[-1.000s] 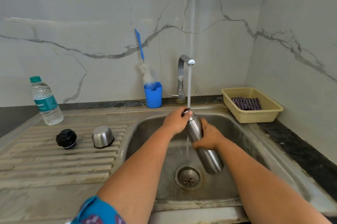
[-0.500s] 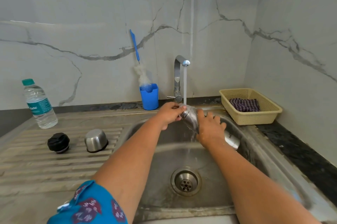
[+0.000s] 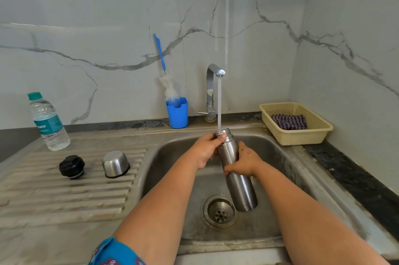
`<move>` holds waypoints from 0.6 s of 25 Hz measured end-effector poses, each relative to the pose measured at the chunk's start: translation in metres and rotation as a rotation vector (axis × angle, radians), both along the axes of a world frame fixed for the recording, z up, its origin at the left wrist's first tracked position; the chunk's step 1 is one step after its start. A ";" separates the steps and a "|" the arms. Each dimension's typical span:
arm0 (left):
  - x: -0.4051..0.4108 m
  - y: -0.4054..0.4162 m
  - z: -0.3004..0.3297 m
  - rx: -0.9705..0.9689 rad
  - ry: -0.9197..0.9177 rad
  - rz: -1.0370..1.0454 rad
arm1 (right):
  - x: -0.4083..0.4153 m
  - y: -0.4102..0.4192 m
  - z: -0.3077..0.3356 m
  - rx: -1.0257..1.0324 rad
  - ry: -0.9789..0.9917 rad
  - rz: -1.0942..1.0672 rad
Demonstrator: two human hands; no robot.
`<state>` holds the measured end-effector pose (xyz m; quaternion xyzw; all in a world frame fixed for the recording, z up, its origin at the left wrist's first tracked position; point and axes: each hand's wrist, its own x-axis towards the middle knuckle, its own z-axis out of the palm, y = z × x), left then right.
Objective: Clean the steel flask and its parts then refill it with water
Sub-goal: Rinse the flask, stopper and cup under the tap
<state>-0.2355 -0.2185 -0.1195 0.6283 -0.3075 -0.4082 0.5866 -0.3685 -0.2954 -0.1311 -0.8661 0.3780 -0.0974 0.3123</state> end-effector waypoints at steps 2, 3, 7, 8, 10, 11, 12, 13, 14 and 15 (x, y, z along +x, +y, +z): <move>-0.003 -0.001 0.002 -0.077 -0.066 0.091 | 0.004 0.001 -0.002 -0.025 -0.041 -0.005; -0.003 0.000 0.002 -0.102 -0.088 0.151 | 0.007 0.003 -0.003 -0.026 -0.063 -0.005; -0.008 0.008 0.003 -0.098 -0.097 0.209 | 0.015 0.015 0.000 0.037 -0.175 -0.012; -0.011 0.011 0.003 -0.089 -0.087 0.195 | 0.015 0.016 -0.001 0.048 -0.190 -0.014; -0.013 0.014 0.004 -0.065 -0.104 0.165 | 0.016 0.018 -0.005 0.057 -0.180 -0.013; -0.011 0.014 0.005 -0.046 -0.113 0.157 | 0.014 0.018 -0.003 0.048 -0.169 -0.008; -0.009 0.016 0.008 -0.025 -0.123 0.155 | 0.012 0.016 0.001 0.044 -0.182 -0.019; -0.006 0.018 0.011 -0.002 -0.131 0.158 | 0.009 0.015 0.008 0.034 -0.221 -0.039; -0.003 0.022 0.013 0.022 -0.139 0.167 | 0.004 0.015 0.016 0.017 -0.308 -0.091; 0.000 0.027 0.015 0.042 -0.137 0.188 | -0.001 0.014 0.023 -0.003 -0.425 -0.181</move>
